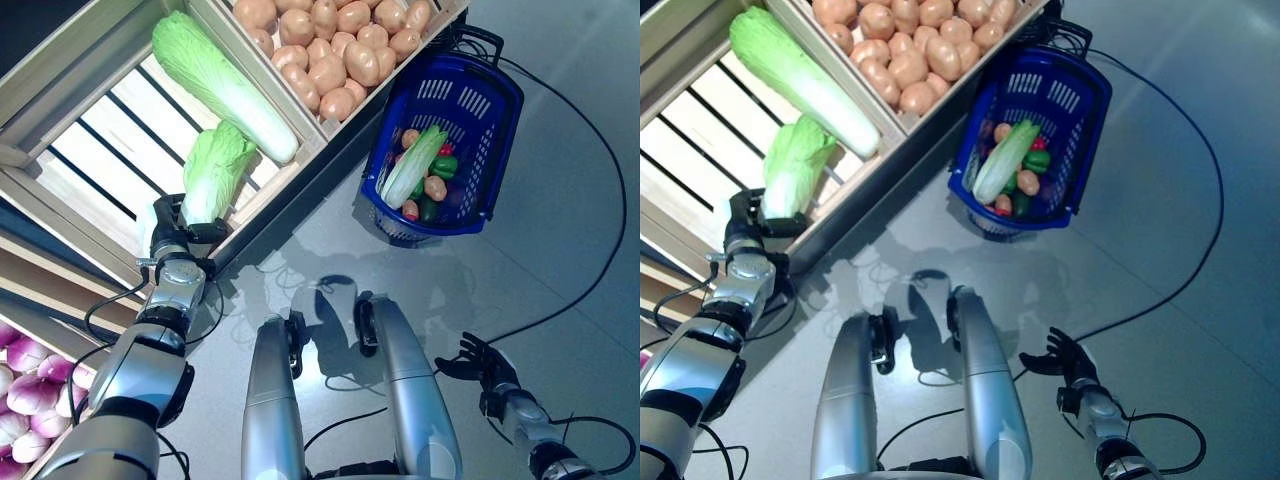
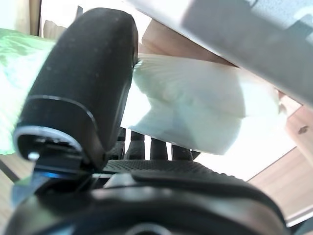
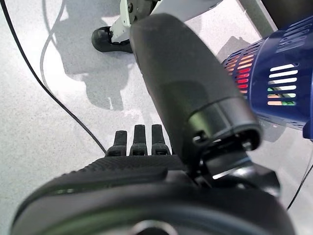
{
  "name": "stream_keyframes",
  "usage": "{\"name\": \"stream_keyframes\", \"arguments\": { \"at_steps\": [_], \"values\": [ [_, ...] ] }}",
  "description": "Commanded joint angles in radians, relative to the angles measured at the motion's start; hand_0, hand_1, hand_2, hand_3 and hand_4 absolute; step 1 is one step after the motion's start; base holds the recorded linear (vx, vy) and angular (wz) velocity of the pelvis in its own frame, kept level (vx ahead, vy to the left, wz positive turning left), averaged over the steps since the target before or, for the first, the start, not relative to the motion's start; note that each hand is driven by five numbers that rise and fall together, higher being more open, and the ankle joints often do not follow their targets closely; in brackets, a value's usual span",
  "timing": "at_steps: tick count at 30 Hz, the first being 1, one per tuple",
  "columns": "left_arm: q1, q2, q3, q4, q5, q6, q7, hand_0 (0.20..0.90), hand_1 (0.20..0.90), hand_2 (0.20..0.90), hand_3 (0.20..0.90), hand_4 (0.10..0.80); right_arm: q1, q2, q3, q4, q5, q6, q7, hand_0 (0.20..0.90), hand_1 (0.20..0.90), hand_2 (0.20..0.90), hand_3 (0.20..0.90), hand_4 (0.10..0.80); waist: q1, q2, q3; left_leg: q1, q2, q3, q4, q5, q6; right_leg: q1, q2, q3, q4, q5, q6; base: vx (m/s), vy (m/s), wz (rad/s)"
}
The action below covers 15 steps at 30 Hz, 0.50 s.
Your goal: Put vegetables into the basket
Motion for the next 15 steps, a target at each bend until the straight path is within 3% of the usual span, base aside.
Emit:
{"name": "stream_keyframes", "arguments": {
  "at_steps": [1, 15],
  "values": [
    [0.102, 0.011, -0.021, 0.048, -0.033, 0.05, -0.051, 0.3, 0.3, 0.3, 0.3, 0.4, 0.066, -0.026, -0.003, -0.028, 0.012, -0.031, -0.028, 0.9, 0.9, 0.9, 0.9, 0.8, -0.016, -0.014, -0.066, 0.066, -0.013, 0.093, -0.087, 0.101, 0.084, 0.116, -0.021, 0.009, -0.17, 0.147, -0.018, 0.007, -0.007, 0.06],
    [0.148, 0.027, 0.015, 0.015, -0.058, 0.005, -0.06, 0.3, 0.3, 0.3, 0.3, 0.4, 0.055, 0.0, -0.008, -0.015, 0.011, -0.066, -0.009, 0.9, 0.9, 0.9, 0.9, 0.8, -0.002, 0.003, -0.18, 0.333, -0.022, 0.102, -0.369, 0.167, 0.041, 0.369, -0.04, -0.002, -0.391, 0.167, -0.014, 0.018, -0.009, -0.01]
  ]
}}
